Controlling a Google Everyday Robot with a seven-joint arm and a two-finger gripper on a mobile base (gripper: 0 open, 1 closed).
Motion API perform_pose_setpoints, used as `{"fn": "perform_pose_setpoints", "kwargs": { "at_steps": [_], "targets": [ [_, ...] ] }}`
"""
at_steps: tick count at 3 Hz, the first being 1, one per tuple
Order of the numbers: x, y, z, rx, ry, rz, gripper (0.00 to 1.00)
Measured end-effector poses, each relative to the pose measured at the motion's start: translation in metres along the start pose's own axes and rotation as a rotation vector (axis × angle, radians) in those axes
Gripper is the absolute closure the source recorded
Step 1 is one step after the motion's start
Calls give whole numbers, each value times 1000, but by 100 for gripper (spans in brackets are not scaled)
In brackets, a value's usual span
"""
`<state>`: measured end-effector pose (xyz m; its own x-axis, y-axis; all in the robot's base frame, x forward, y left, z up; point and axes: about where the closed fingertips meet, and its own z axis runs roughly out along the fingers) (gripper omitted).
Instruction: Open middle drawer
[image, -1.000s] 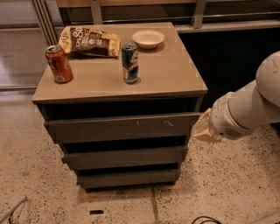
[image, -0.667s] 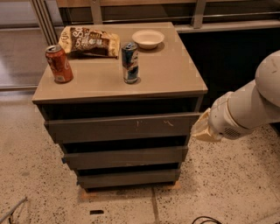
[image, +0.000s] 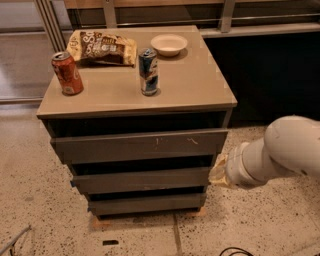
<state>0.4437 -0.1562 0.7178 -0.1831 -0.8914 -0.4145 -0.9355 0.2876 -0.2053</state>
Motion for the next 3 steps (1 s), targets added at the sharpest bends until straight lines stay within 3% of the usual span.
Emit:
{"fn": "perform_pose_setpoints", "kwargs": {
  "at_steps": [2,3],
  "targets": [
    [26,11,143,-69,-82,-22,100],
    [30,65,170,-211,-97,51,74]
  ]
}}
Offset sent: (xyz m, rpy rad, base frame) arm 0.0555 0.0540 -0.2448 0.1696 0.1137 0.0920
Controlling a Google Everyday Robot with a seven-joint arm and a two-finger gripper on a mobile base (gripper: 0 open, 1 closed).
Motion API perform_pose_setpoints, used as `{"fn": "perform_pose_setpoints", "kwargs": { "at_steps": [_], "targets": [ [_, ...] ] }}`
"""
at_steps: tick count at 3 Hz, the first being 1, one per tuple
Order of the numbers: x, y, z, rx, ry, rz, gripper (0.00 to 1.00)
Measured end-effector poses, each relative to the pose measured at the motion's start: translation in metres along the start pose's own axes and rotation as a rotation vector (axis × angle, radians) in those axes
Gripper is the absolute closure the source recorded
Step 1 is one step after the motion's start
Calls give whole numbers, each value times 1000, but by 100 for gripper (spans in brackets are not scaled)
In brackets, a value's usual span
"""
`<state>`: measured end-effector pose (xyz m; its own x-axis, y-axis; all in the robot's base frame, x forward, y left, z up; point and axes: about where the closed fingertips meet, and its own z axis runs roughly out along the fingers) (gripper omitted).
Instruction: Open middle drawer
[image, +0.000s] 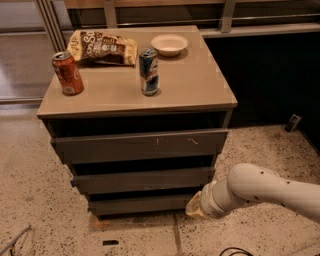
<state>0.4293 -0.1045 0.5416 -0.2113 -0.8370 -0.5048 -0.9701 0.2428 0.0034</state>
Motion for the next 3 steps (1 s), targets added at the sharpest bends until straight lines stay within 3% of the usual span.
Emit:
{"fn": "perform_pose_setpoints", "kwargs": {
  "at_steps": [1,3],
  "targets": [
    [0,0,0,-1,0,0,51],
    [14,-24,46,59,-7,-50,4]
  ]
}}
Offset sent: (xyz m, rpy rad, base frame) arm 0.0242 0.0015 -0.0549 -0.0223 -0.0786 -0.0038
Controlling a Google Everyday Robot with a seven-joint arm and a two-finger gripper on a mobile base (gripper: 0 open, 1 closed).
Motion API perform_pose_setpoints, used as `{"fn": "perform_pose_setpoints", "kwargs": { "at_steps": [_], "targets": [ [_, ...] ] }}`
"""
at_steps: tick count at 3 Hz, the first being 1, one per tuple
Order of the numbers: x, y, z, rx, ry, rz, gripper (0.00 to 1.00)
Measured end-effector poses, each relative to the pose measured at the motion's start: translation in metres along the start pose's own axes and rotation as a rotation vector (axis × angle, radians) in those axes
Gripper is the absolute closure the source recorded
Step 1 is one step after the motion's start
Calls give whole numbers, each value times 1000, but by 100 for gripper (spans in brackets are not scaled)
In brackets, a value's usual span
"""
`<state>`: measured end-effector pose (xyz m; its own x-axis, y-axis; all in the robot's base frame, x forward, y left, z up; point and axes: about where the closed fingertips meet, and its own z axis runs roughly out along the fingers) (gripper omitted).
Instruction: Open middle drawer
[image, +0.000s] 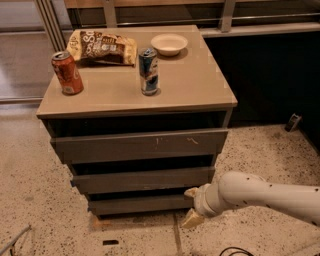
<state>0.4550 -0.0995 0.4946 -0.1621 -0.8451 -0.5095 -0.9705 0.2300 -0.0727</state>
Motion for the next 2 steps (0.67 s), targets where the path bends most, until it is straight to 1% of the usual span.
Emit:
{"fn": "perform_pose_setpoints", "kwargs": {
  "at_steps": [1,2],
  "targets": [
    [6,-17,21,32,-4,-30,0],
    [9,-41,36,62,2,-62,0]
  ]
}}
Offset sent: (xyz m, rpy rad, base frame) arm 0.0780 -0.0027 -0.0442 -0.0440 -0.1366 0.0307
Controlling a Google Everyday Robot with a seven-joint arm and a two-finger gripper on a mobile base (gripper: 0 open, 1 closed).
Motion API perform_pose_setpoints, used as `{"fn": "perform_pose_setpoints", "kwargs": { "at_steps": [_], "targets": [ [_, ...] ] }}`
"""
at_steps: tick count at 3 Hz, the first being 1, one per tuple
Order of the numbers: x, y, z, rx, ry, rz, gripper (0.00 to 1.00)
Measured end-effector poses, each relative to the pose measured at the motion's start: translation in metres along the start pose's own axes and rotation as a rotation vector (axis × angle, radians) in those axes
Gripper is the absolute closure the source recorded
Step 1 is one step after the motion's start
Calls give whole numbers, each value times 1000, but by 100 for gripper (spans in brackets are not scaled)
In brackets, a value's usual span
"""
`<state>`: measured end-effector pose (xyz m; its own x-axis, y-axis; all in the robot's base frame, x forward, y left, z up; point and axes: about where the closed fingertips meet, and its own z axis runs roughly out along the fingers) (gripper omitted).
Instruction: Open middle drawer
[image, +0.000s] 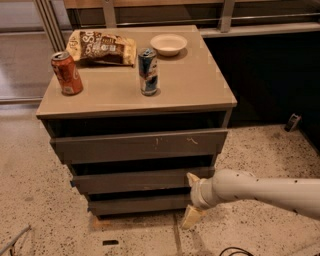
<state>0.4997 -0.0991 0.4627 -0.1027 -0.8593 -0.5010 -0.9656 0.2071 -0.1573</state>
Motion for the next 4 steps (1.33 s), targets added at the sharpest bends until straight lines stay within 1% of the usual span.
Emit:
{"fn": "perform_pose_setpoints", "kwargs": {
  "at_steps": [1,2,3,4],
  "targets": [
    [3,-21,14,27,4,-28,0],
    [3,-21,14,27,4,-28,0],
    [3,-33,19,27,13,-40,0],
    [3,-51,27,20,29,-57,0]
  ]
}}
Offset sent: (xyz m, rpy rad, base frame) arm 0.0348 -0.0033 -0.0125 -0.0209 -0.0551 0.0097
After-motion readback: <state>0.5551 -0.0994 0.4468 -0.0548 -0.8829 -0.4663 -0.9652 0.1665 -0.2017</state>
